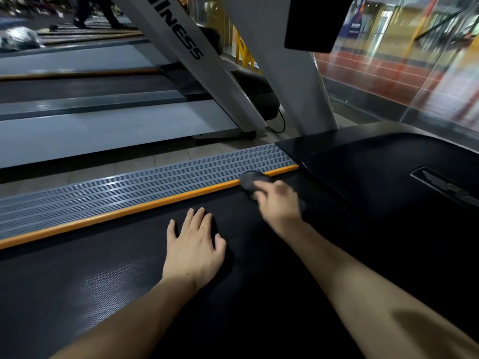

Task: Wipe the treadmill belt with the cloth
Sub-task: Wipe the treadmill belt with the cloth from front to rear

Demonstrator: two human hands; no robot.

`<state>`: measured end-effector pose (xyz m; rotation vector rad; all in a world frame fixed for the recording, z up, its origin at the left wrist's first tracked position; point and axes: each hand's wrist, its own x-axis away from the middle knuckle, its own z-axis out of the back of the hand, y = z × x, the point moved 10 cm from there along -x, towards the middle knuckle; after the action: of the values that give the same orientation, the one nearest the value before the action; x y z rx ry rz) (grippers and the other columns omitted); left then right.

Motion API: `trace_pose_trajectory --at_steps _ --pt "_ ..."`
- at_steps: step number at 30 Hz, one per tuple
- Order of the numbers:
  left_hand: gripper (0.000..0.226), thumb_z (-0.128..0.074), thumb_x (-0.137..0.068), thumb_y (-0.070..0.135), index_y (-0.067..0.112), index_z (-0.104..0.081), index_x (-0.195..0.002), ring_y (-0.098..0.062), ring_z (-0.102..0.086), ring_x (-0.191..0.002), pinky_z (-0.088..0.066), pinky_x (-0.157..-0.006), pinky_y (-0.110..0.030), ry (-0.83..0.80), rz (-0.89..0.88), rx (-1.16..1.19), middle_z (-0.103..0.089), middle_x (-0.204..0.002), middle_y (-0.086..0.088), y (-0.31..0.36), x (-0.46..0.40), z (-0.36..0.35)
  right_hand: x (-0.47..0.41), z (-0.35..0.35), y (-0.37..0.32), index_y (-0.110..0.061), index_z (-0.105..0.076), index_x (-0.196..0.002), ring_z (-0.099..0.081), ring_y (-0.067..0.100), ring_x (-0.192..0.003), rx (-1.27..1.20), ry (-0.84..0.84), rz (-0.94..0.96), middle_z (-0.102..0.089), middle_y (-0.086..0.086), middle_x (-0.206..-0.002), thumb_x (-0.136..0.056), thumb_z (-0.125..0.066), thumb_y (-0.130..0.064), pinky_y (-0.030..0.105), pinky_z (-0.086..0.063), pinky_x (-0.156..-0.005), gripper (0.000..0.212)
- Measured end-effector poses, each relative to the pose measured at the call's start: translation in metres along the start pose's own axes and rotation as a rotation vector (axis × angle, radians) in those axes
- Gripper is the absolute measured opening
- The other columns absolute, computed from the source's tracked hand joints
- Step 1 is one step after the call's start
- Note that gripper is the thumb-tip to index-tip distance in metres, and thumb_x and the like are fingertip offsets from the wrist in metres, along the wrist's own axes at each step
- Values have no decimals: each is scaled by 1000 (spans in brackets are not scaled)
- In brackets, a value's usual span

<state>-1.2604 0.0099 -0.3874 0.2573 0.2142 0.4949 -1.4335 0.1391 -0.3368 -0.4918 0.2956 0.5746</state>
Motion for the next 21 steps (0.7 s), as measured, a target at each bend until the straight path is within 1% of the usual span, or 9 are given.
trace_pose_trajectory --at_steps 2,5,8,10,13,15,18,20,21 --pt "72 -18 -91 51 21 -35 -154 -10 -5 -156 -3 -125 -50 12 15 -10 -23 -167 7 -3 -1 0 23 -16 -44 -28 -71 -117 -58 36 -87 -89 -69 185 -61 12 -94 -85 -65 -26 40 -48 -79 33" --pt "68 -22 -94 50 21 -35 -154 -9 -4 -156 -3 -126 -49 7 12 -14 -22 -167 7 -2 -1 -1 15 -9 -24 -37 -69 -118 -55 31 -92 16 -55 303 -55 6 -98 -85 -63 -31 40 -49 -79 35" --pt "65 -27 -98 49 21 -32 -156 -10 -2 -156 0 -126 -50 -2 5 -7 -20 -167 7 0 -1 0 -20 15 66 -39 -66 -123 -54 37 -96 282 -44 90 -54 11 -105 -91 -59 -29 42 -49 -83 34" --pt "64 -27 -98 49 21 -31 -156 -11 -1 -156 1 -125 -51 -9 -1 -13 -19 -168 6 1 -1 -1 -27 35 101 -34 -67 -123 -54 38 -94 311 40 -71 -55 14 -104 -93 -58 -24 42 -48 -82 33" --pt "65 -27 -98 49 21 -31 -156 -12 -1 -156 0 -125 -52 -13 -7 -15 -19 -168 5 2 -1 -2 -14 31 62 -31 -68 -122 -60 36 -92 249 72 -133 -60 15 -103 -93 -59 -29 39 -48 -82 31" --pt "65 -27 -97 50 21 -32 -156 -12 -2 -156 -1 -125 -52 -11 -7 -18 -20 -168 5 2 -1 -1 1 8 8 -32 -68 -122 -61 35 -94 100 -11 -53 -61 14 -102 -93 -60 -30 39 -49 -82 30" --pt "69 -27 -94 53 21 -34 -155 -12 -3 -156 -2 -125 -52 -13 -18 -23 -21 -167 5 2 -1 -1 27 -14 -47 -35 -69 -119 -55 33 -94 -24 -102 202 -54 9 -100 -90 -63 -28 41 -51 -80 31" --pt "71 -26 -92 54 21 -33 -155 -12 -2 -156 0 -125 -52 -20 -29 -19 -20 -167 4 2 -1 -1 17 -14 -23 -37 -67 -120 -54 32 -97 77 -124 287 -52 7 -103 -90 -58 -35 41 -51 -79 31" --pt "72 -25 -92 54 21 -33 -155 -13 -1 -156 0 -125 -52 -21 -31 -18 -19 -168 4 2 -1 -2 3 -7 4 -36 -65 -121 -55 33 -99 157 -114 254 -53 8 -106 -91 -53 -41 42 -51 -81 33"
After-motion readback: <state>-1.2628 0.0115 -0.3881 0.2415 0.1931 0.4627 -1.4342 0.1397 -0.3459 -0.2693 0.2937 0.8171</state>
